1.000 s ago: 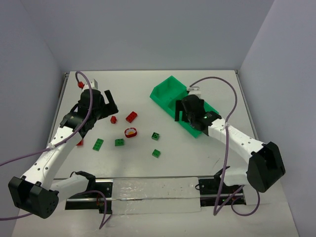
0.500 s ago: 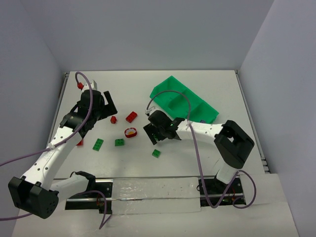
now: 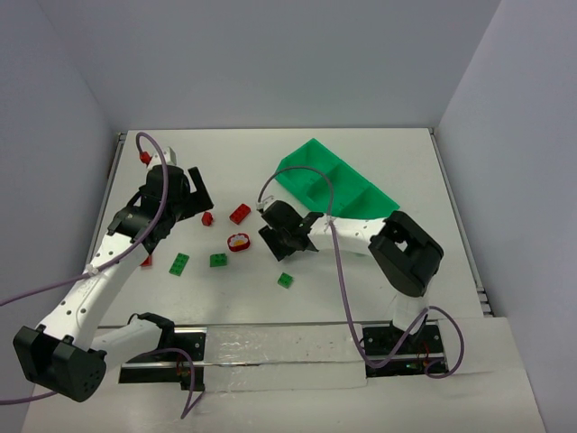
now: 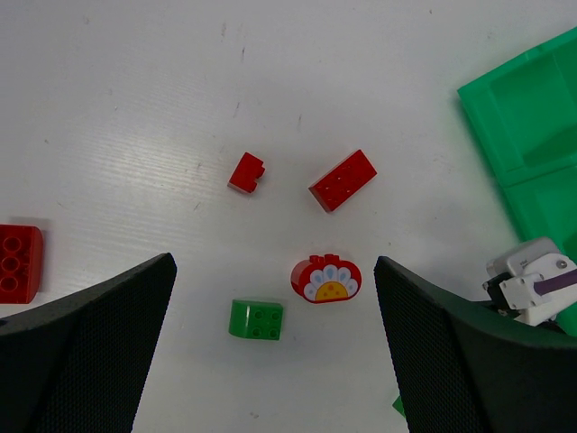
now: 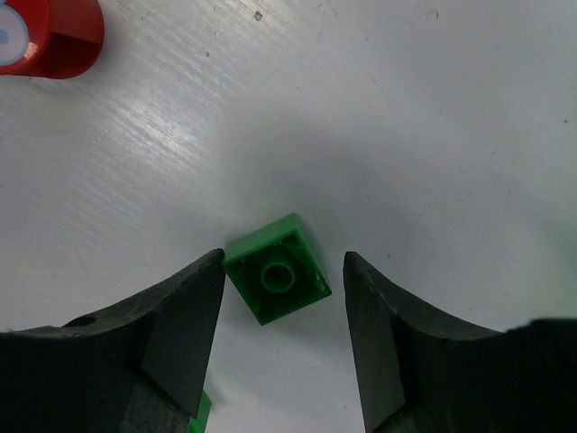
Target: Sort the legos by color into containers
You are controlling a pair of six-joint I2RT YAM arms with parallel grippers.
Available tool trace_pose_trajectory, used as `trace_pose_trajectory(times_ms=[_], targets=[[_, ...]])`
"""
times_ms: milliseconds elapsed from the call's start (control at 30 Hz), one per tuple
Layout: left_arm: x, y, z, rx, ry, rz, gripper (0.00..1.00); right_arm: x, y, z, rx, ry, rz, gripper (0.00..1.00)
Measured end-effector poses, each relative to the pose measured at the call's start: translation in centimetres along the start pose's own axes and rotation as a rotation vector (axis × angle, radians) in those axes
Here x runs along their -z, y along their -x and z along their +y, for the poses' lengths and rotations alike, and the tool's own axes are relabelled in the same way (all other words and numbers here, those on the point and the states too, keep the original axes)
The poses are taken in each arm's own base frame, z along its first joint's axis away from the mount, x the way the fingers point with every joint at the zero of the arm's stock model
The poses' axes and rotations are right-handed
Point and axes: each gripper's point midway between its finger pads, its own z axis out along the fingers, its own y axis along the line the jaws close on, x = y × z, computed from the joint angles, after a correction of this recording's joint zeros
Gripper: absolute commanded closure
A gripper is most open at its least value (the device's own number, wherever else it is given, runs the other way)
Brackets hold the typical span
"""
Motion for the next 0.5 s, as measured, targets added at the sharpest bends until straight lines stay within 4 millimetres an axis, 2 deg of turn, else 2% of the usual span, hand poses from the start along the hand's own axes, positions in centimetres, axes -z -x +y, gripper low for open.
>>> trace_pose_trajectory(times_ms=[67, 133, 333, 433, 500], targets=[[0.1, 0.0, 0.0, 0.0, 0.001, -0.002, 0.01, -0.1, -0.1, 0.0, 0.0, 0.0, 0.004, 0.56], [0.1, 0.0, 0.1, 0.0, 0.002, -0.001, 0.01, -0.1, -0.1, 0.0, -0.002, -0.002, 0.002, 0.61], [0.1, -0.1, 0.1, -0.001, 0.004, 0.002, 0.01, 0.7, 1.0, -0.5, -0.02, -0.019, -0.033, 0.61], [0.1, 0.0, 0.2, -0.001, 0.008, 0.0, 0.01, 2.3, 2.7, -1.4, -0.067, -0.024, -0.09, 0.6], [0.1, -0.1, 0.3, -0.002, 0.011, 0.001, 0.01, 4.0, 4.5, -3.1, -0.132, -0.037, -0.153, 0.6]])
